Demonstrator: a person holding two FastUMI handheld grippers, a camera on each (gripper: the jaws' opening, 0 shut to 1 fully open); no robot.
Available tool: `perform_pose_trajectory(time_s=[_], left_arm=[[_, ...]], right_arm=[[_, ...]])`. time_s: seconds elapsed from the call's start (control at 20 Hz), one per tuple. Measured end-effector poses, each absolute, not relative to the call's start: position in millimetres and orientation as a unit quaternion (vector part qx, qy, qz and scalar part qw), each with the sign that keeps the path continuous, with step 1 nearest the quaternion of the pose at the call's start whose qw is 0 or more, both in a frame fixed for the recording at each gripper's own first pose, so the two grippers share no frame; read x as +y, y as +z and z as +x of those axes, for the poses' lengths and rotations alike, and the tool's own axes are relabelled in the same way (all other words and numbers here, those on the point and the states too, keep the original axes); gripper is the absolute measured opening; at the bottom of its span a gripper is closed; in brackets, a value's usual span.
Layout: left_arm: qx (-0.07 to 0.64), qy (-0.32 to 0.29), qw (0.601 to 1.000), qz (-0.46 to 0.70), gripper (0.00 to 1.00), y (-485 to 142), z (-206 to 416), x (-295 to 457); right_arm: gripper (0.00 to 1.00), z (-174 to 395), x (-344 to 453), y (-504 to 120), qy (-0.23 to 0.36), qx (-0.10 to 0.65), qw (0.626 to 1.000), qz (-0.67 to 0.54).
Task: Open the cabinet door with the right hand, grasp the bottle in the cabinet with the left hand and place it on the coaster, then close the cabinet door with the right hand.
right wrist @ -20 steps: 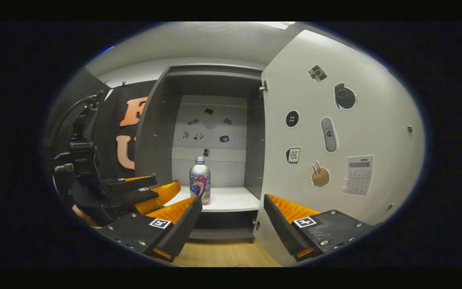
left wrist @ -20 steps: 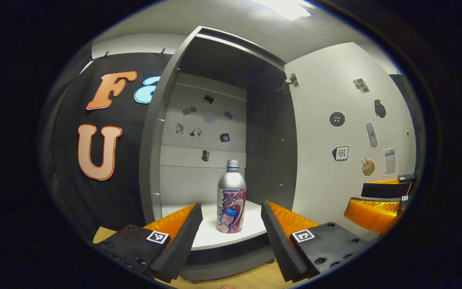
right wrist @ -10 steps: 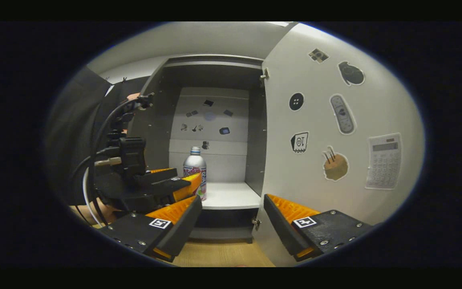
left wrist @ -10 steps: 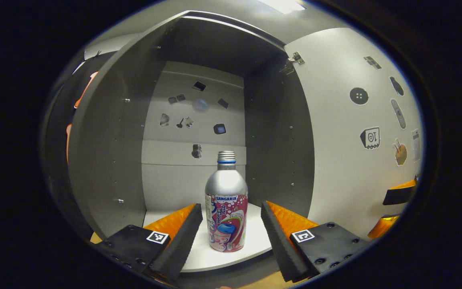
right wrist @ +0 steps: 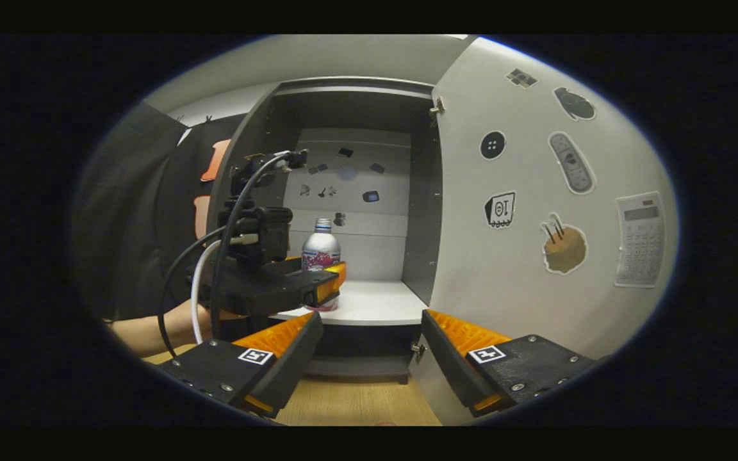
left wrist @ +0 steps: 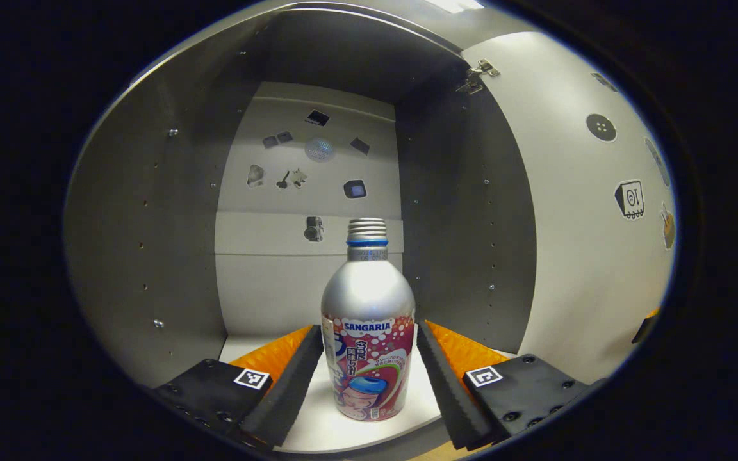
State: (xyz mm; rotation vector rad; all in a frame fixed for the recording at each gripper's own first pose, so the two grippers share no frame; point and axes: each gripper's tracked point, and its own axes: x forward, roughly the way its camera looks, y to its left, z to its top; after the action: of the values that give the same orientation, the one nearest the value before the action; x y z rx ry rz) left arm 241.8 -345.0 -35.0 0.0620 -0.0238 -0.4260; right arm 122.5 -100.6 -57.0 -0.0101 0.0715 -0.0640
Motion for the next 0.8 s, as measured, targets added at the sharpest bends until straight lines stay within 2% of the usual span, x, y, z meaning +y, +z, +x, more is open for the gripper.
perform_pose_trajectory(time_s=[0.15, 0.35, 0.8], left_arm=[[-0.007, -0.208, 0.977, 0.04, 0.95, -39.5, 244.2, -347.9], [-0.004, -0.199, 0.979, 0.055, 0.85, -40.3, 245.1, -345.7], [-0.018, -0.188, 0.982, 0.027, 0.81, -32.1, 235.0, -337.5]], right_arm=[[0.95, 119.3, -103.8, -56.6, -0.032, 0.034, 0.999, -0.008], [0.95, 114.4, -106.6, -55.1, -0.031, 0.029, 0.999, -0.006], [0.95, 98.1, -114.4, -55.0, -0.015, 0.026, 1.0, 0.004]])
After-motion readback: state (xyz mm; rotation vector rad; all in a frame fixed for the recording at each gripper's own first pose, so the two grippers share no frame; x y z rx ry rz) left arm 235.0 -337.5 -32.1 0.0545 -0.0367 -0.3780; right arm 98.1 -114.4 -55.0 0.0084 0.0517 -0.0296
